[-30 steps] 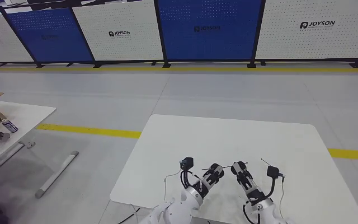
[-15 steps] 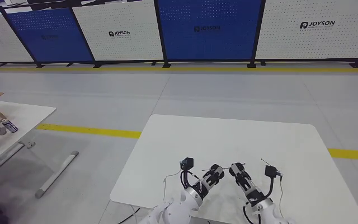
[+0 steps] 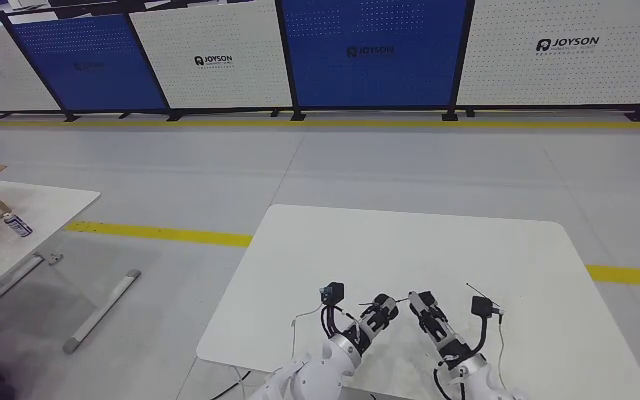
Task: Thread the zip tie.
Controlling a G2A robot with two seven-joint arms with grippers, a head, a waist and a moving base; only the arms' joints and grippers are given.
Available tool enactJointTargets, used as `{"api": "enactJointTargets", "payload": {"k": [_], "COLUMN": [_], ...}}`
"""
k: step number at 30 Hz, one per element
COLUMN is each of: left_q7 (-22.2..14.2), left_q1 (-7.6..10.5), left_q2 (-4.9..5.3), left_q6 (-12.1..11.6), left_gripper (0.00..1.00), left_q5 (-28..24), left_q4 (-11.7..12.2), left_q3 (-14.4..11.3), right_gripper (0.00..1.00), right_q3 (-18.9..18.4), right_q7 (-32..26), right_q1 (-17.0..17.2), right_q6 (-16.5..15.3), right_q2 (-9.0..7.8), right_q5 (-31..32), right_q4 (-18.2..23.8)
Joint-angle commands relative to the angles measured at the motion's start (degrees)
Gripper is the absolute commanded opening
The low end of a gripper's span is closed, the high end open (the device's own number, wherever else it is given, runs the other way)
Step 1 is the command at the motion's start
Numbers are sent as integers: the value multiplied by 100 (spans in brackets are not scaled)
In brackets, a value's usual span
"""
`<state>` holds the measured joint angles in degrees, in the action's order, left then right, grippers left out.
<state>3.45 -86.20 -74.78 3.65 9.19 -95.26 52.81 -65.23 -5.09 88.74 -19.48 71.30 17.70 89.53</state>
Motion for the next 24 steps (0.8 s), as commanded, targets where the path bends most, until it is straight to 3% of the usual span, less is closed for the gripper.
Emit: {"api": "enactJointTargets", "payload": {"k": [1, 3, 6, 14, 16, 18, 24], "left_q7": [6, 9, 6, -24, -29, -29, -41], "left_q1": [2, 4, 6, 2, -1, -3, -9], "left_q2": [-2, -4, -6, -8, -7, -7, -5], "left_q6": [9, 14, 23, 1, 6, 7, -7], "left_gripper": [0, 0, 0, 0, 0, 0, 0], "left_q5": [-8, -10, 2, 90, 123, 143, 192], "left_q4": [3, 6, 11, 30, 31, 32, 29], "left_q3": [2, 4, 5, -29, -32, -32, -31], "right_gripper": [28, 24, 8, 16, 13, 0, 0], "right_q3": [-1, -4, -12, -30, -28, -27, -19], "right_q7": [28, 72, 157, 186, 186, 192, 212], "right_q1": [16, 39, 85, 124, 123, 122, 110], "right_q6": [0, 0, 0, 0, 0, 0, 0], "right_q2": [-3, -7, -16, -41, -44, -47, -52], "right_q5": [15, 28, 41, 28, 21, 14, 36], "right_q4": [12, 29, 78, 121, 121, 118, 94]}}
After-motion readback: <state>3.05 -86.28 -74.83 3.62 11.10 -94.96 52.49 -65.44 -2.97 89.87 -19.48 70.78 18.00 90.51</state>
